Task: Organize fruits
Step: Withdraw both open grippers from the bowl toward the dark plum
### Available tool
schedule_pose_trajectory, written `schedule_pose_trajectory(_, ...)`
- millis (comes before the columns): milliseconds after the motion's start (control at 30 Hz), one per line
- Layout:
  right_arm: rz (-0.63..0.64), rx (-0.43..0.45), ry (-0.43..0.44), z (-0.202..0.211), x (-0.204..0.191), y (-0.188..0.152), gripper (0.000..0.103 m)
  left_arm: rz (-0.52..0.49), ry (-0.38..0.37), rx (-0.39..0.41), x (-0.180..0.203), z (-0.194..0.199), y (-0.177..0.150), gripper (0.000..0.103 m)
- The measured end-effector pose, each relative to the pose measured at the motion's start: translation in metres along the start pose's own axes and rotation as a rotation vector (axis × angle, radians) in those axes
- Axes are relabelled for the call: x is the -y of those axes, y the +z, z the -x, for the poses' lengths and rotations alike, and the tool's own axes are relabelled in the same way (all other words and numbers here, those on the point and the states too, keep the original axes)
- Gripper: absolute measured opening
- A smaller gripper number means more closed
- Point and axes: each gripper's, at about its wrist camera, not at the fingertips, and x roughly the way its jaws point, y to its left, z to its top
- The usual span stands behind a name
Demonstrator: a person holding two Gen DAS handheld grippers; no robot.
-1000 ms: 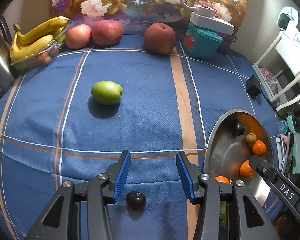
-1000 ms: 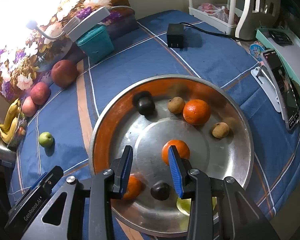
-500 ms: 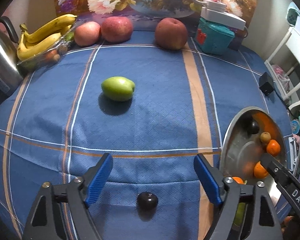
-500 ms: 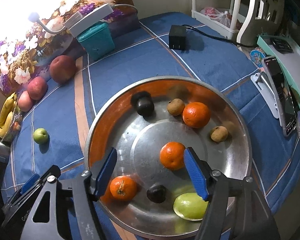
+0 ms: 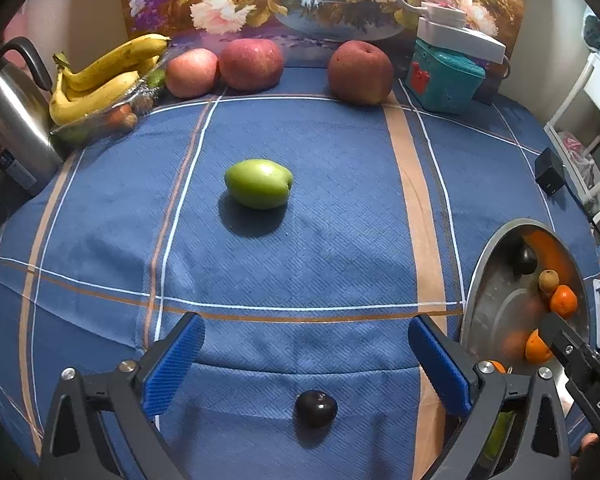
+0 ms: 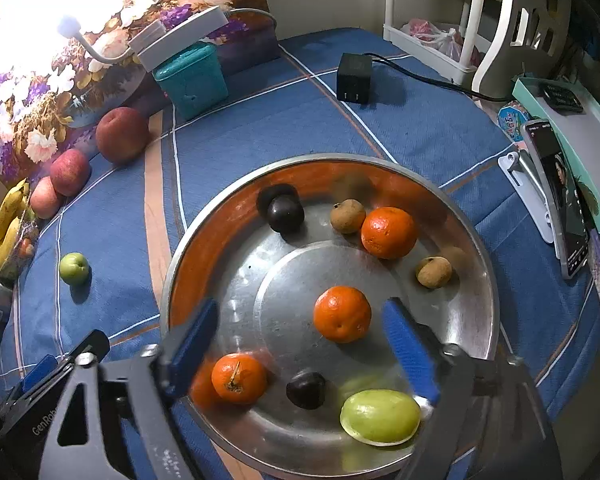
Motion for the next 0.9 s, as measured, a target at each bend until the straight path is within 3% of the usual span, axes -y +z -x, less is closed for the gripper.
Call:
schedule_pose_trajectory(567, -0.003, 0.037, 0.006, 0.005, -0.001, -0.001, 0.096, -0.026, 0.008, 0.012, 0.002, 0.006, 0.0, 0.103)
schedule_pose_trajectory(900, 0.042, 0.002, 0.021, 0.003, -0.013, -0.005, 0.096, -0.09, 0.091, 0.045, -0.007, 0.013, 0.003, 0.103)
